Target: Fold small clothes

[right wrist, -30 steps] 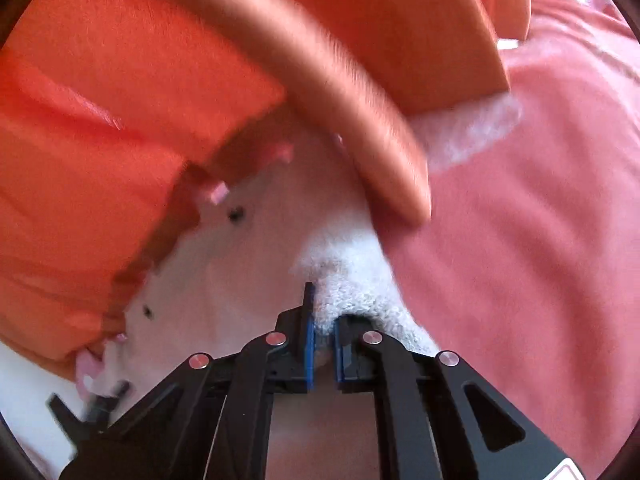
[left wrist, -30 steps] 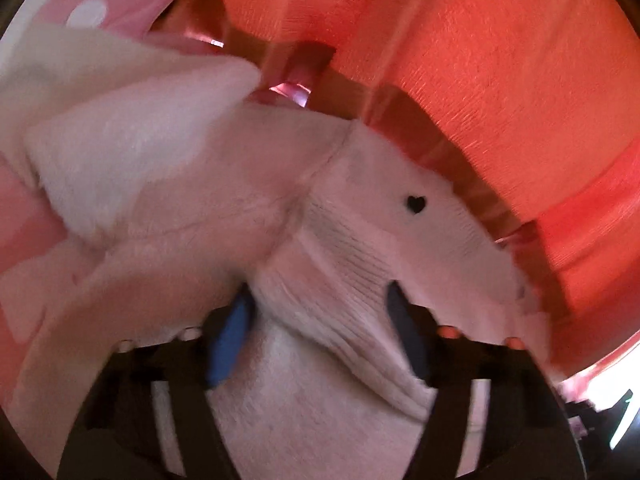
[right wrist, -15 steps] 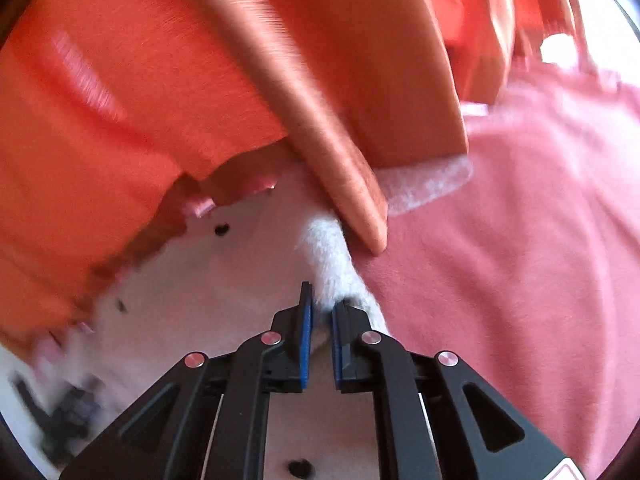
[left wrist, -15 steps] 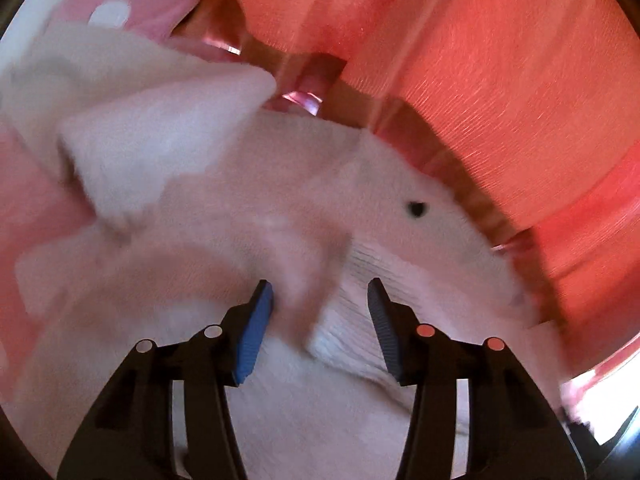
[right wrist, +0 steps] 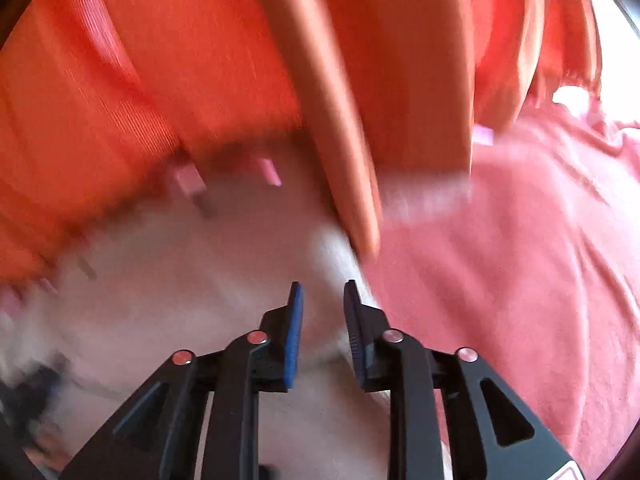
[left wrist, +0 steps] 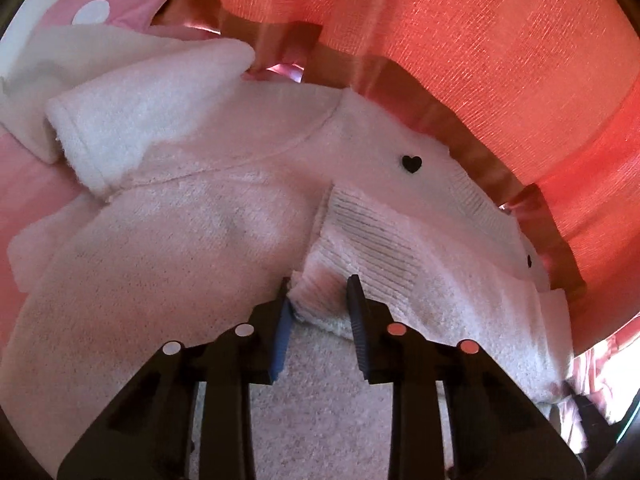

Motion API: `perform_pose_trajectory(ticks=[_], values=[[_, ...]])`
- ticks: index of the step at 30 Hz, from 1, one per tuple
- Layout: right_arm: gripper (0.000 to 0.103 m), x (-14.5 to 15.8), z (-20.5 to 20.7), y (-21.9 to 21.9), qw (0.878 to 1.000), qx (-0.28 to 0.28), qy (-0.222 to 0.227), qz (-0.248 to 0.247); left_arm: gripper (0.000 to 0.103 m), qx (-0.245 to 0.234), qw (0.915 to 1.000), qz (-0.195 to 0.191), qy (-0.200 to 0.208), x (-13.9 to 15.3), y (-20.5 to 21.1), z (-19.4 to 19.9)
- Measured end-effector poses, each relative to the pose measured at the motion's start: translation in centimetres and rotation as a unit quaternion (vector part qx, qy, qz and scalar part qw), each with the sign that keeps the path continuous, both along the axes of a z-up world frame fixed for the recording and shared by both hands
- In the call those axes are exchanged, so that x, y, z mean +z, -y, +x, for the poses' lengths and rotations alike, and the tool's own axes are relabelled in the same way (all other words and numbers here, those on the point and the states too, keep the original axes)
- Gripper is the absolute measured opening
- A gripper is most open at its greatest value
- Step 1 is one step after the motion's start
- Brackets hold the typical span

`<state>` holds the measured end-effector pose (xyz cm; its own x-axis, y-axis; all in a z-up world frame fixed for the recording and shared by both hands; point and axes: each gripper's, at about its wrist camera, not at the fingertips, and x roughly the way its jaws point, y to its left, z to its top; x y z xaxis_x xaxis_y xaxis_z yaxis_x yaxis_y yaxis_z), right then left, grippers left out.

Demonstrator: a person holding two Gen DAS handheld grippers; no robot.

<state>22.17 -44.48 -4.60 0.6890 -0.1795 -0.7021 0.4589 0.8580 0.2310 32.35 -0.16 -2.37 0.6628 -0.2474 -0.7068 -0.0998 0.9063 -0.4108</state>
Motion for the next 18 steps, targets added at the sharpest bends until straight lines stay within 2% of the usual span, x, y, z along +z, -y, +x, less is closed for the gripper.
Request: perform_pose_trajectory(ticks=[1, 2, 4, 5, 8, 10, 12, 13, 15, 18], values=[[0.019, 0.3, -0.6, -0.3, 1.000, -0.007, 0.015, -0.011, 0.027, 0.000, 1.0000, -0.005, -0.001, 0.1, -0.2, -0.2], [0.019, 1.4, -0.8, -1.0, 1.000, -0.004, 0.008, -0.019, 0.027, 0.005, 0.9999, -0.015, -0.001, 0.3, -0.7, -0.5], [0.023, 3.6, -1.8, -1.9, 0.999, 0.008, 0.033, 0.004, 0.028, 0.028, 0.9982, -0.053, 0.006, 1.1, -2.2, -1.3], [0.023, 4.8, -2.7, -2.8, 0.998, 0.016, 0.057, 0.029, 0.039, 0.038, 0.9968, -0.070, 0.010, 1.6, -3.2, -1.4], [0.026, 6.7, -4.5, -6.3, 0.992, 0.063, 0.066, 0.082, 0.061, 0.083, 0.9928, -0.085, 0.011, 3.4, -8.1, -1.6], [0.035, 7.6, -5.9, -9.2, 0.990, 0.097, 0.071, 0.076, 0.065, 0.115, 0.9911, -0.065, 0.018, 4.2, -12.2, -2.0], [0.046, 8.0, -7.2, -12.7, 0.988, 0.136, 0.068, 0.031, 0.065, 0.153, 0.9877, -0.029, 0.018, 4.6, -16.7, -2.3], [0.049, 7.9, -7.5, -13.9, 0.987, 0.149, 0.066, 0.012, 0.065, 0.175, 0.9844, -0.015, 0.018, 4.5, -19.6, -2.4], [0.049, 7.6, -7.8, -16.1, 0.984, 0.166, 0.060, -0.010, 0.065, 0.217, 0.9761, 0.000, 0.006, 3.9, -25.1, -2.3], [0.050, 6.7, -6.7, -17.4, 0.982, 0.185, 0.045, 0.005, 0.065, 0.260, 0.9652, 0.008, -0.025, 2.4, -31.0, -1.1]])
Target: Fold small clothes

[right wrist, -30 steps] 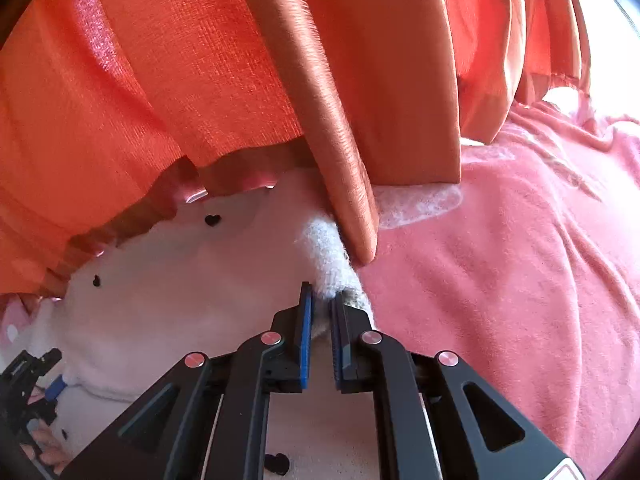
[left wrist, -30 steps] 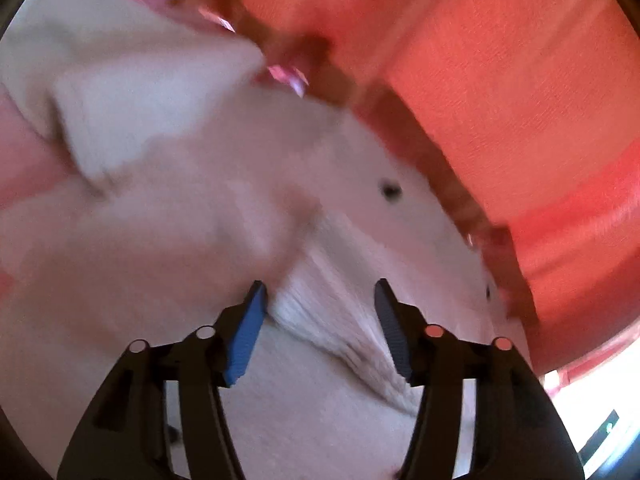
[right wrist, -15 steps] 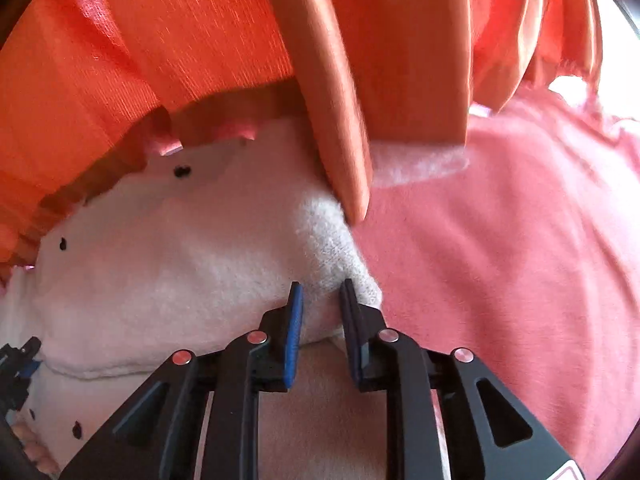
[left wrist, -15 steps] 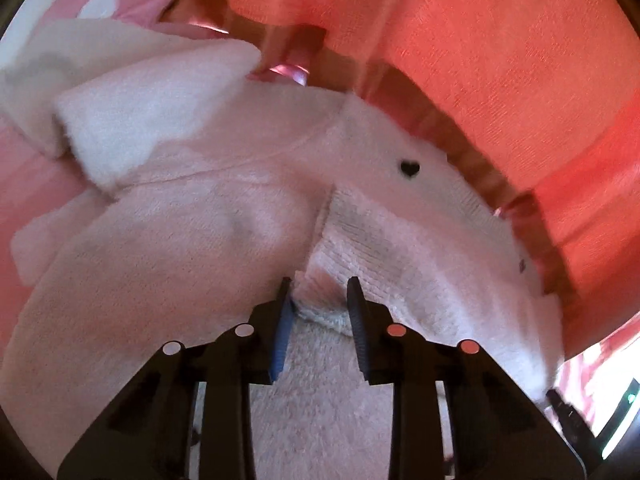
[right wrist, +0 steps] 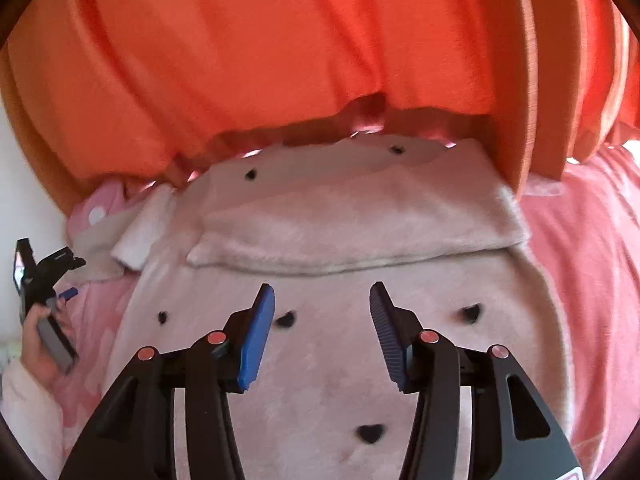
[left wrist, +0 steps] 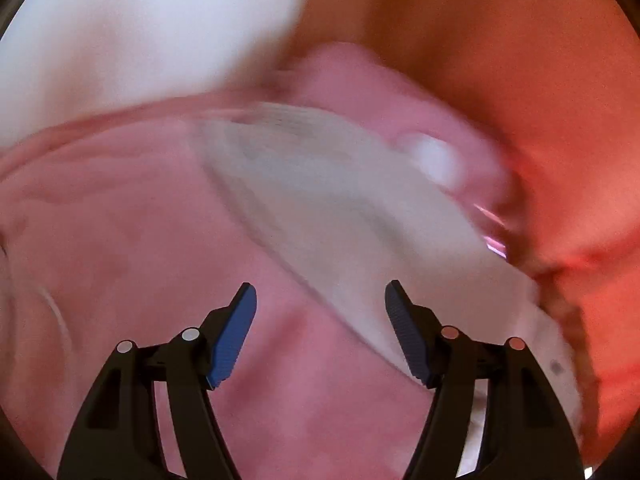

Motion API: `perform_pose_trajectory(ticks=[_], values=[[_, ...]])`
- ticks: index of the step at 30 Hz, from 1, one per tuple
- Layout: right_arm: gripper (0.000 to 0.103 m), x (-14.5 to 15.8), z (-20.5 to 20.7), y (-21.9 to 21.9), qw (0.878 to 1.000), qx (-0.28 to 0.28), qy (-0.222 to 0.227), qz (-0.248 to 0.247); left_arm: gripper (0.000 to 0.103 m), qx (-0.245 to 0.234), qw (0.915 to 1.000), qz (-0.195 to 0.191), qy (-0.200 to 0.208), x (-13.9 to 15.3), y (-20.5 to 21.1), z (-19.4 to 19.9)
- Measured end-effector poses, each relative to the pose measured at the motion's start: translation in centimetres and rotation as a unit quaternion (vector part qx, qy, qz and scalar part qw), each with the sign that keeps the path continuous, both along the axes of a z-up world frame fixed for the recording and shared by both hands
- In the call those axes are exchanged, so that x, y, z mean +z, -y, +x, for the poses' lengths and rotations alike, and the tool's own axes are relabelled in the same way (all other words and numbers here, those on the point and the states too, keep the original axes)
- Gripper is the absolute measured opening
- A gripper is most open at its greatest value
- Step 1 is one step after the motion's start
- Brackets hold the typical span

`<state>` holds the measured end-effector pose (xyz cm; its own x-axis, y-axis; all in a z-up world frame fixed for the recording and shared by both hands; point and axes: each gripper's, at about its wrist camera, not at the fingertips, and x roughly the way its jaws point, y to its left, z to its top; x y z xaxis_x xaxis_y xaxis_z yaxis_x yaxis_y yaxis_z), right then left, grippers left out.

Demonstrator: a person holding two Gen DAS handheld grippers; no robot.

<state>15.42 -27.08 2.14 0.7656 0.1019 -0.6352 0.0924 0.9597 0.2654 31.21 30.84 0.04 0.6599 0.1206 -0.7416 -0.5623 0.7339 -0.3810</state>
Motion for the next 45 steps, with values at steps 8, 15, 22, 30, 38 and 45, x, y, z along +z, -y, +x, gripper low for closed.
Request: perform_pose_trajectory(ticks=[8, 15, 22, 30, 38, 45], values=[[0.050, -2.3, 1.9, 0.1, 0.999, -0.007, -0.044, -0.006, 0.044, 0.012, 0.9996, -0.019, -0.016, -2.1, -4.1, 3.1], [0.050, -1.9, 1.6, 0.8, 0.999, -0.022, -0.034, 0.002, 0.003, -0.078, 0.9915, 0.029, 0.100, 6.6, 3.6, 2.9], [0.051, -1.4, 1.6, 2.6, 0.999, -0.047, -0.021, 0.009, 0.000, -0.304, 0.9258, 0.015, 0.225, 16.7, 23.8, 0.6], [0.051, -2.4, 1.6, 6.1, 0.996, -0.076, -0.037, 0.025, 0.037, -0.339, 0.9340, -0.045, 0.104, 6.1, 32.9, -0.3], [0.055, -2.3, 1.6, 5.9, 0.997, -0.068, -0.035, 0.026, 0.062, -0.052, 0.9923, -0.097, 0.056, -0.2, 7.5, 0.1], [0.055, -2.6, 2.4, 2.4, 0.998, -0.043, -0.040, -0.009, 0.072, 0.061, 0.9764, -0.195, 0.070, -2.2, -4.8, 0.3]])
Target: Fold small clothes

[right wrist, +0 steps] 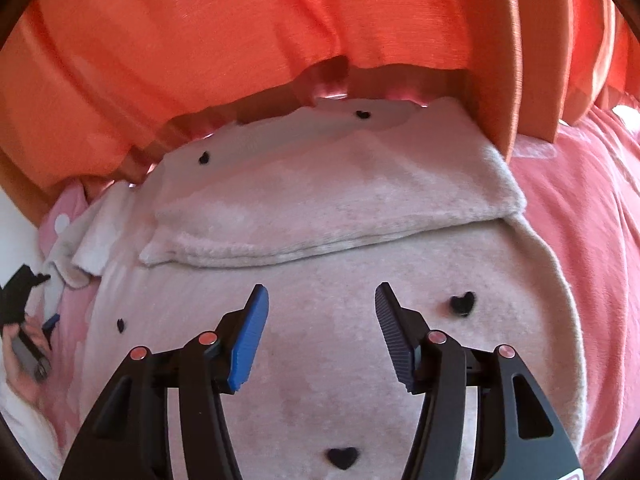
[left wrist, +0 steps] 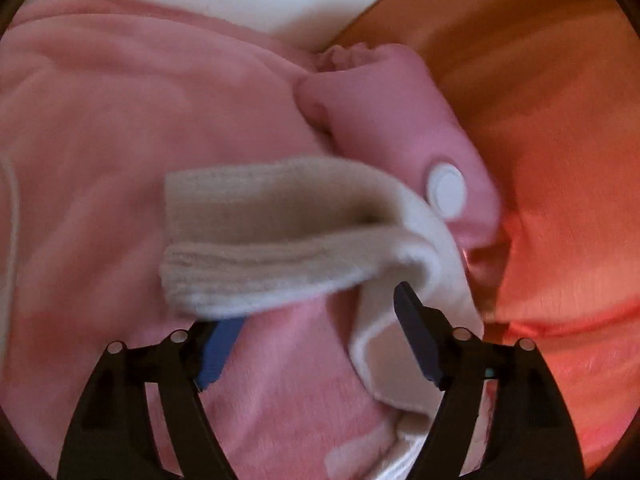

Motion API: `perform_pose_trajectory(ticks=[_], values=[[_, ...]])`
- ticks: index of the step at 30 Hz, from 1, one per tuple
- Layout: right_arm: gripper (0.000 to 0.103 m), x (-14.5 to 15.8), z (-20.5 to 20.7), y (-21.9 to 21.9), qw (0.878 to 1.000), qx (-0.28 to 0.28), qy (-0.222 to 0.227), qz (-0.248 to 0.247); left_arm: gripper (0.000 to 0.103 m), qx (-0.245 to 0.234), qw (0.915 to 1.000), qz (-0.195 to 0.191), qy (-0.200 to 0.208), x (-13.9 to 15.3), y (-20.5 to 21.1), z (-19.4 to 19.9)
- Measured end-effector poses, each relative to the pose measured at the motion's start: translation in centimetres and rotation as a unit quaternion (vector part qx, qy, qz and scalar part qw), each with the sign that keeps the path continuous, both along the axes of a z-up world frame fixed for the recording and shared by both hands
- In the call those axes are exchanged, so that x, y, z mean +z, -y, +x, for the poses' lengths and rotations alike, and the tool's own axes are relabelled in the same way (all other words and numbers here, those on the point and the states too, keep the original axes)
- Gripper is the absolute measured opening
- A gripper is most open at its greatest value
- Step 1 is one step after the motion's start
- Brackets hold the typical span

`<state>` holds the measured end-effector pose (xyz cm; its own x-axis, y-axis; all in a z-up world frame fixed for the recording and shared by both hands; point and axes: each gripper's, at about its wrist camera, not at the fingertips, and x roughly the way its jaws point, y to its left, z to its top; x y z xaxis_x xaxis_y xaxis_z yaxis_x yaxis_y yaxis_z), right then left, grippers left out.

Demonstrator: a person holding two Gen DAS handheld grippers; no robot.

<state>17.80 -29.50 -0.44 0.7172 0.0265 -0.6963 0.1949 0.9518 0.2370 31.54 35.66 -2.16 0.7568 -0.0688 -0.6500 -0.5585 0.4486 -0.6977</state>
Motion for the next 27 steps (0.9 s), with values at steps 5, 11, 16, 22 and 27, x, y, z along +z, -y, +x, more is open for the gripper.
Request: perform_pose_trajectory(ticks=[5, 11, 16, 22, 27], values=[[0.055, -0.5, 0.5, -1.7, 0.999, 0.013, -0.006, -0.032, 0.006, -0.018, 0.9995, -0.024, -0.009, -0.8, -0.7, 4.2], [0.055, -0.1, 0.2, -1.3, 1.000, 0.012, 0.000, -0.022, 0.000, -0.021, 0.9984, 0.047, 0.022, 5.2, 0.7, 1.0], [0.055, 0.2, -0.1, -0.7, 1.000, 0.008, 0.004, -0.010, 0.071, 0.002, 0.9990, 0.045, -0.008, 6.9, 0.8, 0.4], [0.056, 0.2, -0.3, -0.5, 1.000, 0.007, 0.006, -0.012, 0.073, 0.012, 0.9970, -0.071, -0.029, 1.1, 0.8, 0.3], [0.056, 0.0, 0.1, -0.9, 1.000, 0.007, 0.001, -0.017, 0.041, 0.019, 0.9903, -0.137, 0.015, -0.9, 0.1, 2.2]])
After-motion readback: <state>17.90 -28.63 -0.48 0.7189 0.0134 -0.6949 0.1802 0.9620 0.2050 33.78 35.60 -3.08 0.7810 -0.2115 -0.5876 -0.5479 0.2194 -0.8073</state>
